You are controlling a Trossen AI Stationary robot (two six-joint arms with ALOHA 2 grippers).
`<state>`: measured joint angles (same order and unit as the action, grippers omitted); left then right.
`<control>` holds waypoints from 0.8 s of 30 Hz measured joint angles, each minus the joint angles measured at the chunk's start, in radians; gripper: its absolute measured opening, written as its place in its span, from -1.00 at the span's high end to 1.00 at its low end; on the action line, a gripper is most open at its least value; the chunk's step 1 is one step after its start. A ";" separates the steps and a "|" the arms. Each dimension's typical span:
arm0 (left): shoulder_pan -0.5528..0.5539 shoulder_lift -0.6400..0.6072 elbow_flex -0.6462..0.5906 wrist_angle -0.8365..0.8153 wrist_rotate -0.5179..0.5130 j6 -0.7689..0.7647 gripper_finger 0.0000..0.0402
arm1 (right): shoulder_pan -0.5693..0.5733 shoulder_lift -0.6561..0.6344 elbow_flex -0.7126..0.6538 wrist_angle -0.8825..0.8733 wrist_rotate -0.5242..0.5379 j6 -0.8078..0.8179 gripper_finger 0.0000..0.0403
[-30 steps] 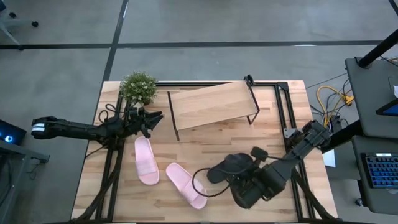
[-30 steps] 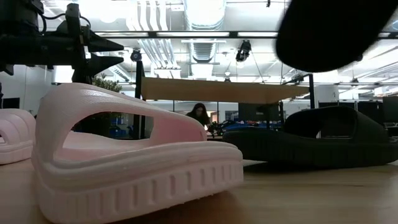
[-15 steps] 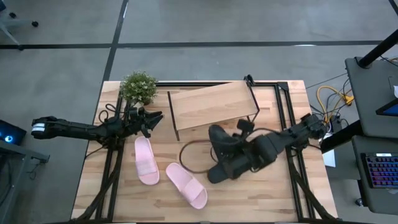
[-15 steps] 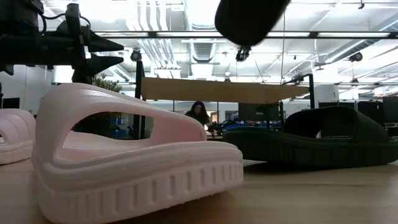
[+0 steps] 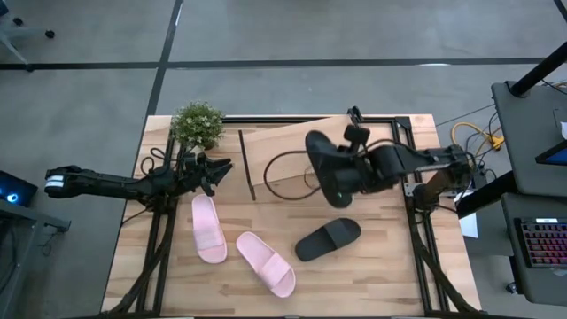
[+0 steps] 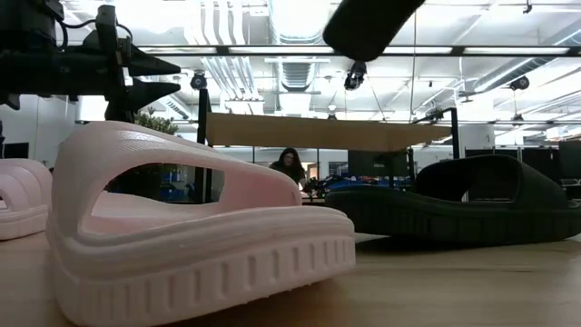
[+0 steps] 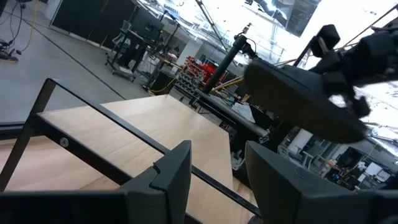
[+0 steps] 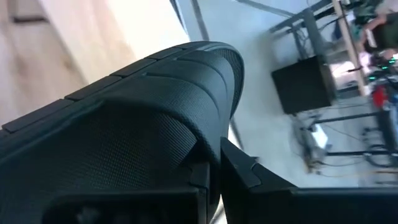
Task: Pick and place slides into the shelf
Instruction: Put the right black slipper on the shelf
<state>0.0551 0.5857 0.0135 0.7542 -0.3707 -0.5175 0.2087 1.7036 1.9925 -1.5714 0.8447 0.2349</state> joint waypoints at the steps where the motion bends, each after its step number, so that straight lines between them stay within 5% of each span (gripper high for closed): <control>1: 0.000 0.001 0.000 0.000 0.000 0.000 0.32 | -0.019 -0.001 -0.001 0.000 0.008 -0.020 0.96; 24: 0.000 0.003 0.000 0.001 -0.001 0.000 0.32 | -0.273 -0.001 -0.099 0.092 0.047 -0.336 0.96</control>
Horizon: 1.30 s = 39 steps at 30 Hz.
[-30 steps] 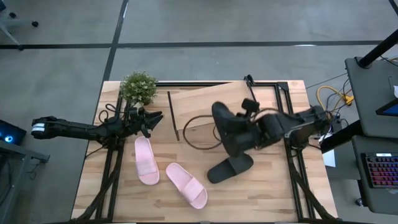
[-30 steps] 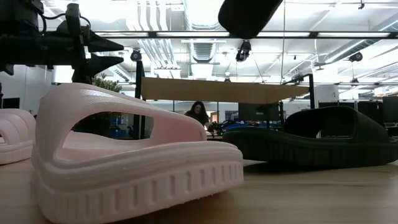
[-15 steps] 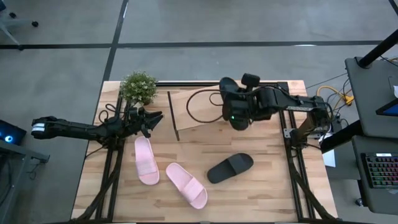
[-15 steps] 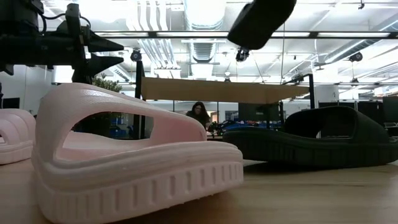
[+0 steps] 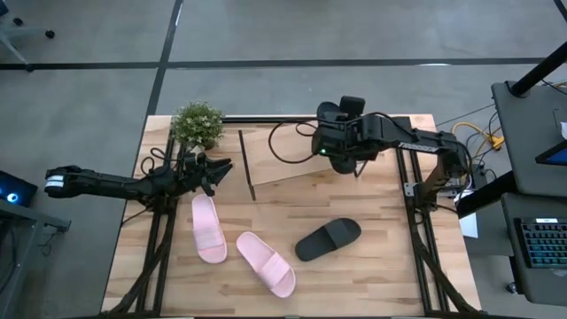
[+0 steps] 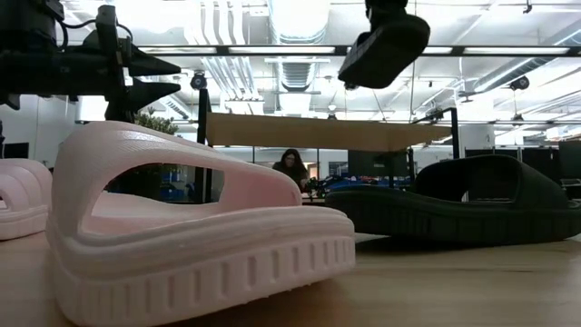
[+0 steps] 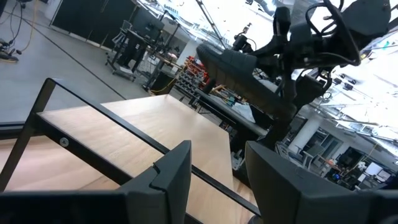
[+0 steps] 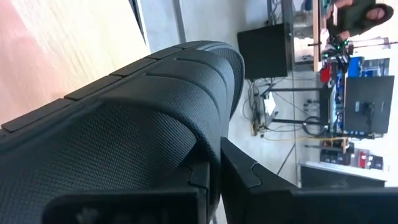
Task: Pick and place slides into the shelf
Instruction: Put the right black slipper on the shelf
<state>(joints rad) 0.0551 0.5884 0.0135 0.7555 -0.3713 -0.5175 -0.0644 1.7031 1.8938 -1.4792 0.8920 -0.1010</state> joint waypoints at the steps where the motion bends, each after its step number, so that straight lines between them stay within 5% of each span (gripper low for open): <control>1: 0.000 0.000 0.000 0.000 0.000 0.000 0.32 | -0.002 0.000 -0.006 0.016 0.000 -0.016 0.96; 39: 0.000 0.002 -0.001 -0.001 0.000 0.000 0.32 | -0.135 -0.056 -0.183 0.303 -0.027 -0.257 0.96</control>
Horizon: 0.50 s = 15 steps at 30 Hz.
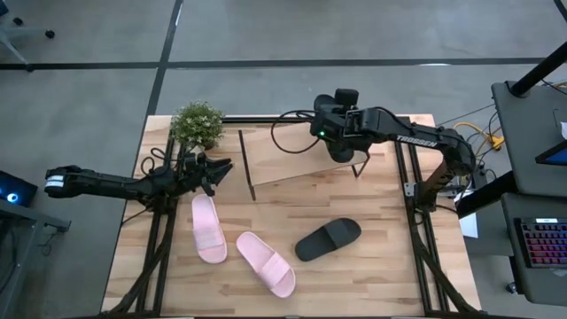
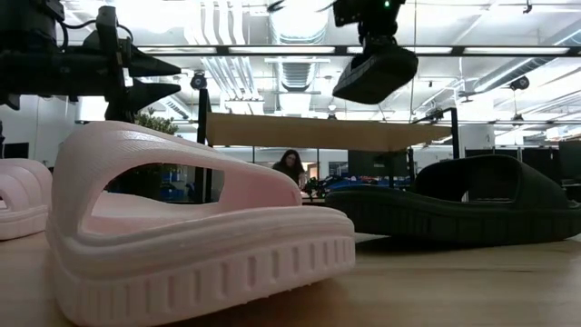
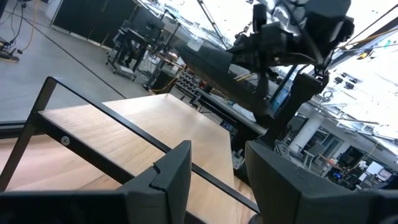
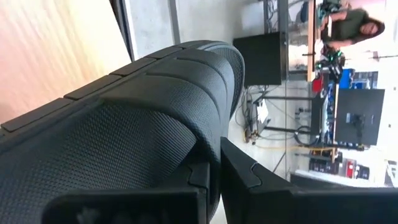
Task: Pick and place slides into the shelf
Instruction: Put the right black slipper on the shelf
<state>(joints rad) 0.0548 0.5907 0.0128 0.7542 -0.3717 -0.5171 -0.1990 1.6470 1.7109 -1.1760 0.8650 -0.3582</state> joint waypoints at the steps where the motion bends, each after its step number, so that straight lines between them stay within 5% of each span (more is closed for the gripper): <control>1: 0.000 0.000 0.000 0.000 0.000 0.000 0.32 | -0.004 0.000 -0.009 0.006 0.001 0.000 0.96; 15: 0.000 0.001 0.000 0.001 0.000 0.000 0.32 | -0.005 -0.003 -0.131 0.070 0.010 -0.044 0.96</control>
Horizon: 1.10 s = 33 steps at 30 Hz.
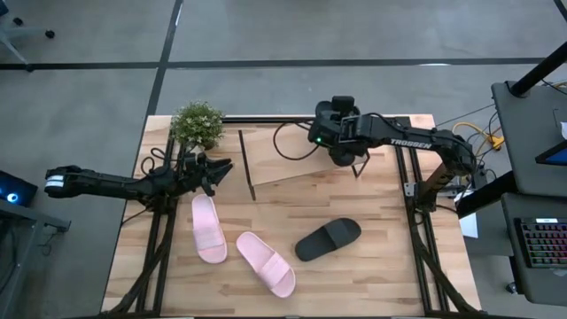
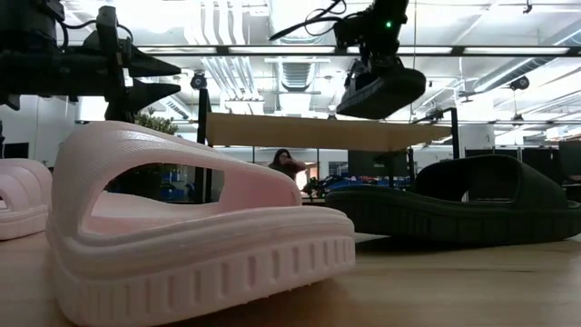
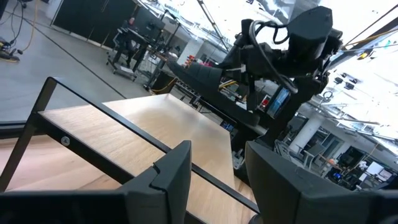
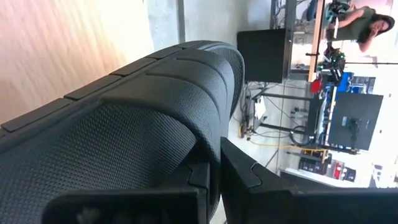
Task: Pick and place slides into the shelf
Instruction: Put the right black slipper on the shelf
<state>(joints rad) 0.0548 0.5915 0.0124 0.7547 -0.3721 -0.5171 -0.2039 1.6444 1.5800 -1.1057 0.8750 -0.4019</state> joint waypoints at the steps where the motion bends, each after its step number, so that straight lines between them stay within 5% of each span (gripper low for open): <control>1: 0.000 0.000 0.000 0.000 0.000 0.000 0.32 | 0.000 0.000 -0.003 0.001 0.002 0.000 0.96; 33: 0.000 0.000 -0.001 -0.001 0.000 0.000 0.32 | -0.019 -0.001 -0.063 0.025 0.039 -0.022 0.96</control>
<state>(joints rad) 0.0551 0.5915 0.0116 0.7540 -0.3725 -0.5167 -0.2232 1.6434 1.5169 -1.0810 0.9137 -0.4242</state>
